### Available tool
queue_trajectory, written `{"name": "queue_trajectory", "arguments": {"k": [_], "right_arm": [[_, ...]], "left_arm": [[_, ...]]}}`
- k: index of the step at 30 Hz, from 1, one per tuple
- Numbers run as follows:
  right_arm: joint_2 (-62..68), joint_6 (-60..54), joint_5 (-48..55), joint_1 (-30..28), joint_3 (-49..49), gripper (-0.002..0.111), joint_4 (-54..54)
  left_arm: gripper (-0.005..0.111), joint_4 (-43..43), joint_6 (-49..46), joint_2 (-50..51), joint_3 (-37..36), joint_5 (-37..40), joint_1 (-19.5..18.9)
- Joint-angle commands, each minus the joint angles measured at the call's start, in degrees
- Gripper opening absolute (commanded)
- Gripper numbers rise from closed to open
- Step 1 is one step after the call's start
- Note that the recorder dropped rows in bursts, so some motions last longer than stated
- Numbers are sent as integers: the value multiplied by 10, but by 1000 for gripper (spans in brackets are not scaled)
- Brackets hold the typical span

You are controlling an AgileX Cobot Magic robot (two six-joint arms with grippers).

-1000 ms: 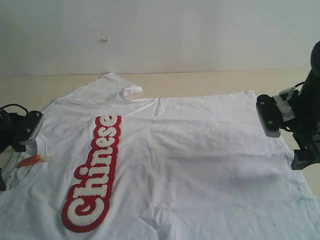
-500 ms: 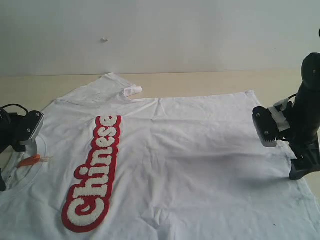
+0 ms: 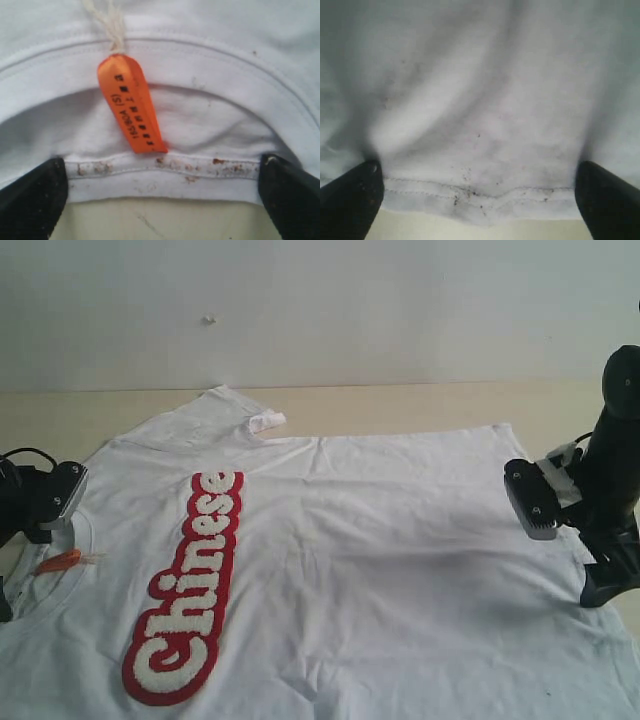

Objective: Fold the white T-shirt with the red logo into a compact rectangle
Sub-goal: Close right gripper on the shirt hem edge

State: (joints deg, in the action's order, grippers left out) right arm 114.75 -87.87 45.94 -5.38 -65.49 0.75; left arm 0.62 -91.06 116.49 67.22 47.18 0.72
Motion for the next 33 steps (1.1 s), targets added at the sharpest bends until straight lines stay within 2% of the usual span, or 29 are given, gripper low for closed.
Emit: {"name": "queue_trajectory", "arguments": {"k": [1,33], "right_arm": [[11,-4,21,1,4,105,-11],[11,10,6,1,4,105,-13]], "left_arm": [[105,1,-2,29,-10,-11,-2],[105,1,-2,29,-10,-11,-2]]}}
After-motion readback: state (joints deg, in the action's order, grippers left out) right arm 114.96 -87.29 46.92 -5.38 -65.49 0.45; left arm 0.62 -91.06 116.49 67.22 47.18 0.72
